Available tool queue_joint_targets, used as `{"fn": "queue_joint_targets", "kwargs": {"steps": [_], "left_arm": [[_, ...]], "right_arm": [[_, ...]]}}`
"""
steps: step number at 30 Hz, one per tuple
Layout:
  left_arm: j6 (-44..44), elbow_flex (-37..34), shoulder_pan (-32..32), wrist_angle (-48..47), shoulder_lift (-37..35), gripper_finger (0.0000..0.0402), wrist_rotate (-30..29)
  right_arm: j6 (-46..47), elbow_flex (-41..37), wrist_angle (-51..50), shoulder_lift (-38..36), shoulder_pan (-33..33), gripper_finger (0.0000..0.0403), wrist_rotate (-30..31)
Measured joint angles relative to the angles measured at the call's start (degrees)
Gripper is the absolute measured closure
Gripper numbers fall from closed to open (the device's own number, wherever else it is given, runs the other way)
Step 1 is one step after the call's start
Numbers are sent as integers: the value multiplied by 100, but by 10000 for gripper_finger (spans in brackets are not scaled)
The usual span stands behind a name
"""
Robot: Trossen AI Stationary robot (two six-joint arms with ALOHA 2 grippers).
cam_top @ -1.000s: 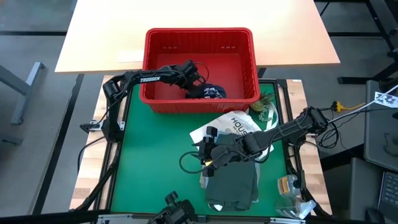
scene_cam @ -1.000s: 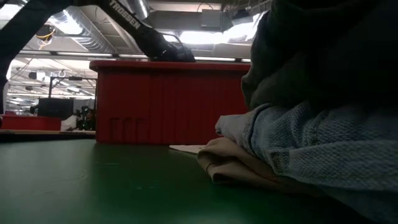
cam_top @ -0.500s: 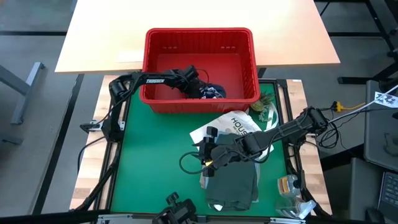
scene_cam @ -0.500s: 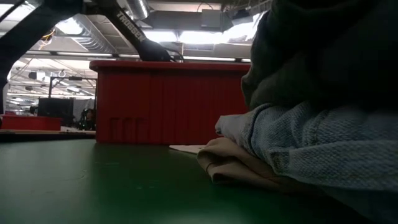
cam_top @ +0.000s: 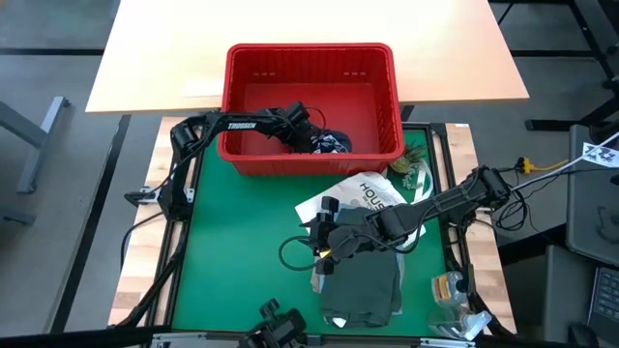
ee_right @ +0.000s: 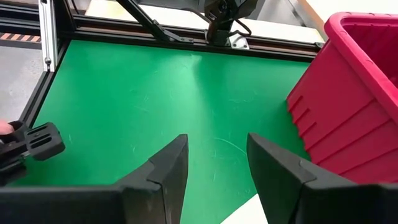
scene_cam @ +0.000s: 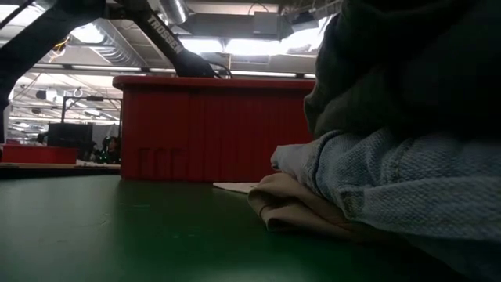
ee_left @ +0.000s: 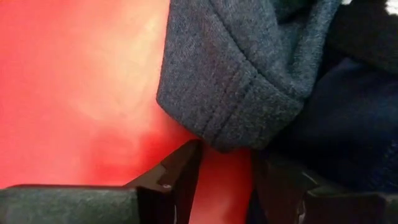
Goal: Fold Laundry from Bin
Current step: Fold the dark blue boxer
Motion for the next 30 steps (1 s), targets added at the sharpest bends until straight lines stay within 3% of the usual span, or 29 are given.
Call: {"fn": "queue_joint_targets", "kwargs": {"steps": [5, 14, 30], "left_arm": [[-4, -2, -17, 16, 7, 293, 10], [-263, -7, -42, 40, 17, 395, 71], [-150, 302, -83, -111, -968, 401, 818]], "right_arm": [[-2, 0, 0, 0, 0, 237, 0], [-2, 0, -32, -16, 9, 237, -2], [-4, 0, -609, -871, 7, 237, 52]]}}
